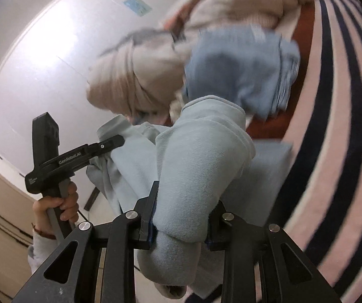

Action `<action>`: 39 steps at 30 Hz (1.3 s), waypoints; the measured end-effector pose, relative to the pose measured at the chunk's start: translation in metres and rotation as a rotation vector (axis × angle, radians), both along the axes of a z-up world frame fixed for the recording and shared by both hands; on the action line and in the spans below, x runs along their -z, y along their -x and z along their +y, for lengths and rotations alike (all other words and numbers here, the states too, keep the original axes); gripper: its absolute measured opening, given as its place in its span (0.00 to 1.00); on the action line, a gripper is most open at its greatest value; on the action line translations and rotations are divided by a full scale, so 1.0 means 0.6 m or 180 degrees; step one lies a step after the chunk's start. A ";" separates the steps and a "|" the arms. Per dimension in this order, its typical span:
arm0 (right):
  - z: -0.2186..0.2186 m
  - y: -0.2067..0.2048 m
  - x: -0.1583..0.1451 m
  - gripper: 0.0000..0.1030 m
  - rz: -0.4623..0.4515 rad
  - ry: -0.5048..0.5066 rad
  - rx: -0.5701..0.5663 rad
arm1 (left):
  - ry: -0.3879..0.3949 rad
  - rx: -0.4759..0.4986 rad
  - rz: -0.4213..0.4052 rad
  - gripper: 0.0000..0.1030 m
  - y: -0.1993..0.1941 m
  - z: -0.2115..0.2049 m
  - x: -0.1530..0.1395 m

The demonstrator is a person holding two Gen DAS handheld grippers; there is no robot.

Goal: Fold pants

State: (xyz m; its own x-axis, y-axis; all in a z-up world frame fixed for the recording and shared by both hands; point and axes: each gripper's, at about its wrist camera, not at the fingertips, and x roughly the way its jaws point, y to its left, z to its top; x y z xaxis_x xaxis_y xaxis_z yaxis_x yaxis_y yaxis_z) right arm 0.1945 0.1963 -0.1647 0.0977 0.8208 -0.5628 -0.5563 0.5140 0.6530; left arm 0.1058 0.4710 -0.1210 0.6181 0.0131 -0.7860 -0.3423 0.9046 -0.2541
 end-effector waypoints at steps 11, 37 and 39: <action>0.011 0.037 0.022 0.36 -0.0527 0.0509 -0.0064 | -0.0259 -0.0278 0.0182 0.60 0.029 -0.016 0.035; -0.440 0.258 -0.195 0.99 -0.2863 0.1047 0.1680 | -0.1127 0.0383 -0.1672 0.99 0.152 -0.586 -0.162; -0.465 0.271 -0.201 0.99 -0.2879 0.1072 0.1767 | -0.1140 0.0464 -0.1698 0.99 0.151 -0.611 -0.159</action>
State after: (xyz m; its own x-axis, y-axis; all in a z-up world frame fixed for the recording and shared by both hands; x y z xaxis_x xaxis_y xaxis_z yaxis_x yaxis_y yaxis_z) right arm 0.0317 -0.0829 -0.0443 0.8908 0.3546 -0.2843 -0.3945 0.9138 -0.0965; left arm 0.0150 0.1042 -0.0258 0.9369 0.1036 -0.3339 -0.1203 0.9923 -0.0298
